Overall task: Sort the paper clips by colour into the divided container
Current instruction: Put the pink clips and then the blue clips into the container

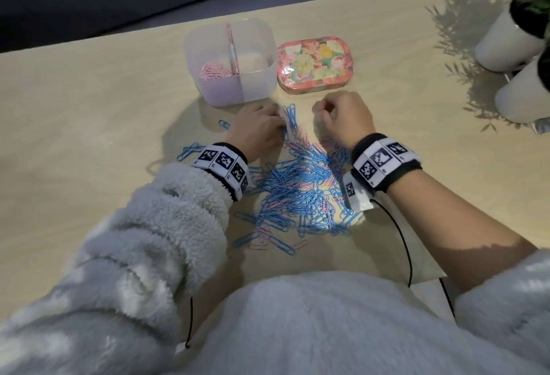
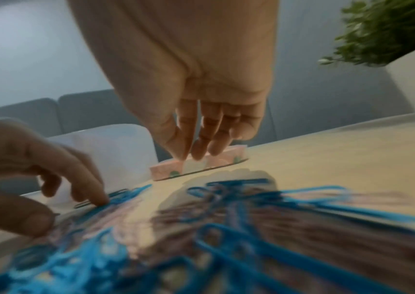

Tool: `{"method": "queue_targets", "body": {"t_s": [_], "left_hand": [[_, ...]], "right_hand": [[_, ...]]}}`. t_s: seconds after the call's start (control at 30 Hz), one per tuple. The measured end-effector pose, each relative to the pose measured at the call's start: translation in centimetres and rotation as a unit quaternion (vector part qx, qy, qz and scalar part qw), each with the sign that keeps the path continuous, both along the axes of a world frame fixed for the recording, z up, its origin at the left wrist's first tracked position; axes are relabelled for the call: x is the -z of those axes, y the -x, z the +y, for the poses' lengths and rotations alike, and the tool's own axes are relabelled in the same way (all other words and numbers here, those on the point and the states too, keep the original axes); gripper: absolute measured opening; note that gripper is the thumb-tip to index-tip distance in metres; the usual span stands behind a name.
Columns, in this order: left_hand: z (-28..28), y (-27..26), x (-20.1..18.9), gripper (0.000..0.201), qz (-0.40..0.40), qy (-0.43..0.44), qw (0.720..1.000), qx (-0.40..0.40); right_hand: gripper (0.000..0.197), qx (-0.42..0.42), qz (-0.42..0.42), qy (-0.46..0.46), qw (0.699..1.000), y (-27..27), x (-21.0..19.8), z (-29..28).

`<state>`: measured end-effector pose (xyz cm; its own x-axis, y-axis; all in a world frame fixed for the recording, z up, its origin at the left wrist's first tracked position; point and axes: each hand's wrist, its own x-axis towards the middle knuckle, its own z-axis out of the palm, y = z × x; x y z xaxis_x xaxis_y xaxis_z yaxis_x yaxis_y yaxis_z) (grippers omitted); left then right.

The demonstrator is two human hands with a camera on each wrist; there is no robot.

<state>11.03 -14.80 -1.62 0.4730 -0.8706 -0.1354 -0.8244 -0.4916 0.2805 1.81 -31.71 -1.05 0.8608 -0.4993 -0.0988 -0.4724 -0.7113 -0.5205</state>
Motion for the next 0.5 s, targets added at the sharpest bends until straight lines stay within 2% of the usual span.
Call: {"method": "queue_targets", "body": {"t_s": [0.07, 0.2, 0.3, 0.4, 0.5], "left_hand": [[0.5, 0.0, 0.0, 0.034, 0.000, 0.009, 0.999, -0.032], [1.6, -0.2, 0.1, 0.030, -0.016, 0.010, 0.997, -0.076], [2.0, -0.2, 0.0, 0.025, -0.044, -0.006, 0.995, -0.090], [1.6, 0.2, -0.4, 0.022, 0.000, 0.008, 0.999, -0.050], [1.0, 0.6, -0.3, 0.018, 0.070, 0.016, 0.997, -0.002]], "right_hand": [[0.016, -0.026, 0.028, -0.005, 0.999, -1.7, 0.2, 1.4], [0.027, -0.011, 0.086, 0.001, 0.996, -4.5, 0.7, 2.7], [0.018, -0.002, 0.109, -0.050, 0.993, -5.7, 1.0, 2.9], [0.006, 0.025, 0.115, -0.100, 0.988, -5.8, 1.1, 2.1], [0.010, 0.040, 0.115, -0.100, 0.988, -4.9, 0.7, 0.7]]}}
